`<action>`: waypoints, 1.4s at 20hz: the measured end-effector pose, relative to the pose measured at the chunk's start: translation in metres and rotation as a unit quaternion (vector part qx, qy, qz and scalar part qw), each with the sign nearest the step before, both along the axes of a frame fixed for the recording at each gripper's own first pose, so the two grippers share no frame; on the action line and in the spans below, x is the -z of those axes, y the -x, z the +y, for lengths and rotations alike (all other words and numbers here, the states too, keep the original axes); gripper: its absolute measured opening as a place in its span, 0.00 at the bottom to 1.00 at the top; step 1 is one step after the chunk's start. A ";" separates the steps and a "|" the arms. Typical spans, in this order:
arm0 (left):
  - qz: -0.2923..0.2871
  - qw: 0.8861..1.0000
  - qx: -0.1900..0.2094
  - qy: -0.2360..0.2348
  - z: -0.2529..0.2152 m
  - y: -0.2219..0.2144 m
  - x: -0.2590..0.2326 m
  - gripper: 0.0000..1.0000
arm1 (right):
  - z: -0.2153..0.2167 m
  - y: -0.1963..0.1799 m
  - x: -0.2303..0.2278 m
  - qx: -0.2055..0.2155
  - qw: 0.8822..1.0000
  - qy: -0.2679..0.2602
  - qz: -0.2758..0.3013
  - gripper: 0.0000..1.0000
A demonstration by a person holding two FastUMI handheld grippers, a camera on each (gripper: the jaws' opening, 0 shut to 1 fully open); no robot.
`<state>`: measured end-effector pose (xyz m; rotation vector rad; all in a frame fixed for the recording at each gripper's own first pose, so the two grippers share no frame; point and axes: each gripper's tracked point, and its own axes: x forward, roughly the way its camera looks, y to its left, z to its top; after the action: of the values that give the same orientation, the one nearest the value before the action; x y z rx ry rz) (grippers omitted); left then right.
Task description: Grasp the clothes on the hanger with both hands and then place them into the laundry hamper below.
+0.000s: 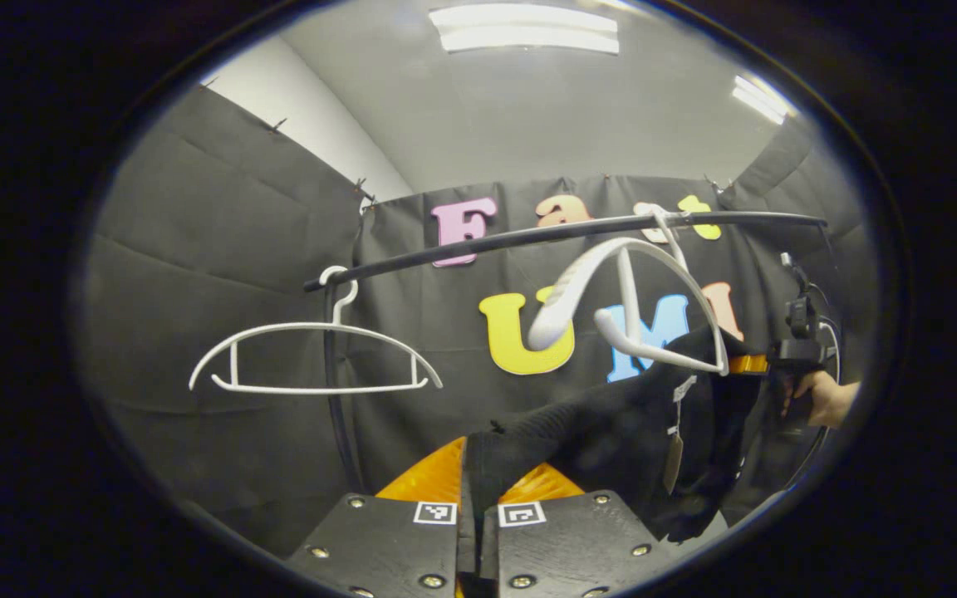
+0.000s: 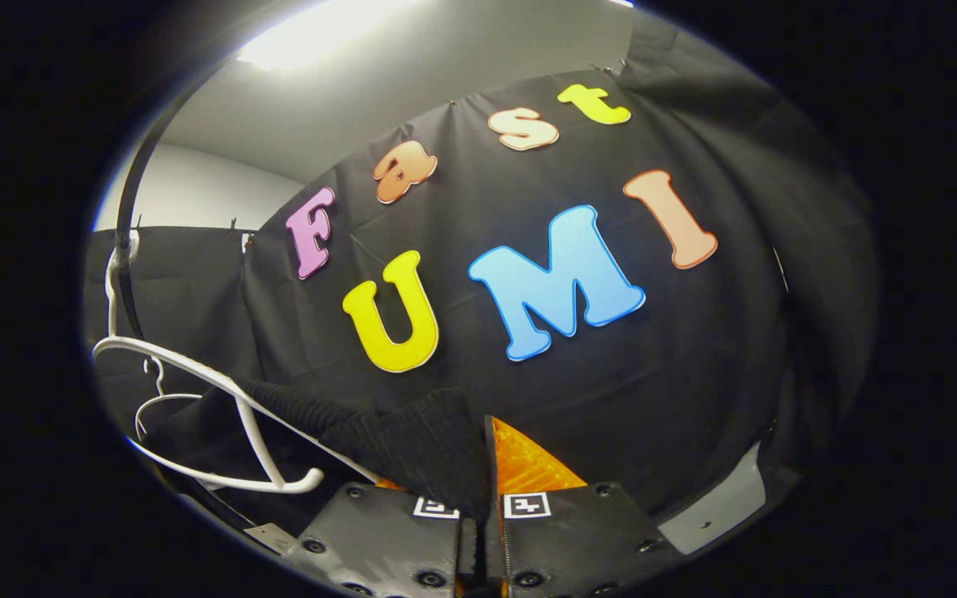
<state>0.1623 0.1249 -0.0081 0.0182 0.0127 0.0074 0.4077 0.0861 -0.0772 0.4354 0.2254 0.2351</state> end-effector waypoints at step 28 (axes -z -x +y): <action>0.015 0.997 0.072 0.036 -0.055 0.148 0.001 0.03 | -0.006 0.214 0.028 -0.064 0.994 0.083 0.020 0.08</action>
<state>0.0142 0.0700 -0.0088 -0.0519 0.0415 -0.1367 0.1938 0.0804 -0.1050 0.2607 0.3106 0.3307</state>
